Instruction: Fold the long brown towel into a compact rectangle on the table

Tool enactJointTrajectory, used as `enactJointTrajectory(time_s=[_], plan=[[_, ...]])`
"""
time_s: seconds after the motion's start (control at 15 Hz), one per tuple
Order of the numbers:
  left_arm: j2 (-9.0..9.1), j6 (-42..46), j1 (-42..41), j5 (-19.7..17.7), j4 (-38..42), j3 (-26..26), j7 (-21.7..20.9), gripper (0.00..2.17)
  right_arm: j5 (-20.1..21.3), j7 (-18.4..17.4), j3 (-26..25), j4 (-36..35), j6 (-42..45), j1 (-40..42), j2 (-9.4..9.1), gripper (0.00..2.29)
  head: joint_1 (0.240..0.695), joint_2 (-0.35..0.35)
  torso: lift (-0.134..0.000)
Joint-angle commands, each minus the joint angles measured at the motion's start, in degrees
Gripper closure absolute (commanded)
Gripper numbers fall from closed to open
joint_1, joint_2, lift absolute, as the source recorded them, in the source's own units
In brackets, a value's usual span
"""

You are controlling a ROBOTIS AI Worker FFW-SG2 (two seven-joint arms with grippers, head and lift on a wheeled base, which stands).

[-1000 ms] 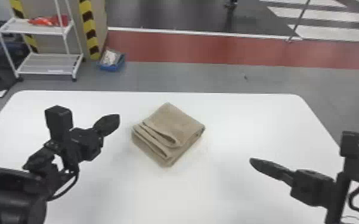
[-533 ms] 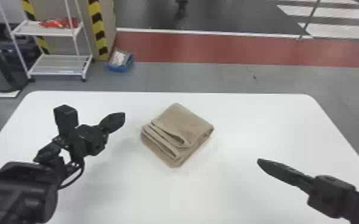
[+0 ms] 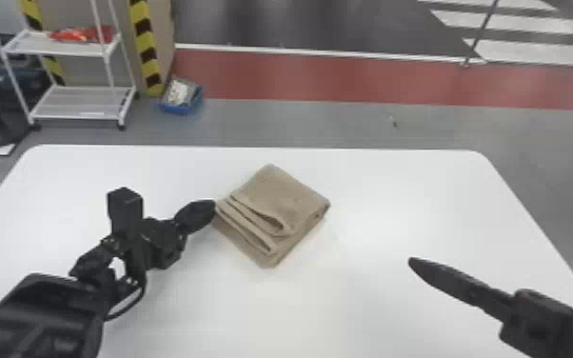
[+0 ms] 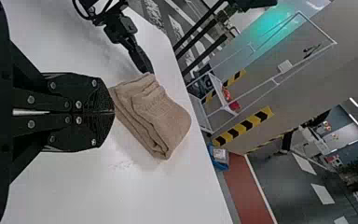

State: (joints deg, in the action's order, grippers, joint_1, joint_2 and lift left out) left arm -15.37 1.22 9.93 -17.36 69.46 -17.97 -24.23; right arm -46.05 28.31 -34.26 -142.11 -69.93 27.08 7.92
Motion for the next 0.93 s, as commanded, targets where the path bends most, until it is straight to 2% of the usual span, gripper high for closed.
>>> enactJointTrajectory(time_s=[0.0, 0.13, 0.6, 0.8, 0.87], plan=[[0.51, -0.1, 0.0, 0.3, -0.1, -1.3, 0.1, 1.62, -1.0, 0.9, -2.0, -0.2, 0.0, 0.5, -0.80, 1.71, 0.695, -0.139, -0.124], [0.51, -0.5, -1.7, -0.5, 1.2, -1.5, -0.1, 1.62, -1.1, 1.0, -2.5, 0.0, 0.4, 0.4, -0.98, 1.71, 0.695, -0.158, -0.124], [0.07, -10.8, -12.9, -1.9, 19.1, 0.3, -0.1, 1.62, -1.1, 1.3, -2.3, 2.2, 0.4, -2.2, -0.80, 1.71, 0.695, -0.222, -0.124], [0.42, -12.3, -16.6, -4.8, 23.1, 0.4, 0.0, 1.62, -1.2, 1.6, -2.5, 3.2, 0.4, -2.8, -0.89, 1.71, 0.695, -0.245, -0.124], [0.51, -11.7, -17.2, -4.7, 23.3, 0.0, 0.1, 1.62, -1.4, 1.7, -2.7, 3.2, 0.4, -2.8, -0.89, 1.71, 0.695, -0.250, -0.124]])
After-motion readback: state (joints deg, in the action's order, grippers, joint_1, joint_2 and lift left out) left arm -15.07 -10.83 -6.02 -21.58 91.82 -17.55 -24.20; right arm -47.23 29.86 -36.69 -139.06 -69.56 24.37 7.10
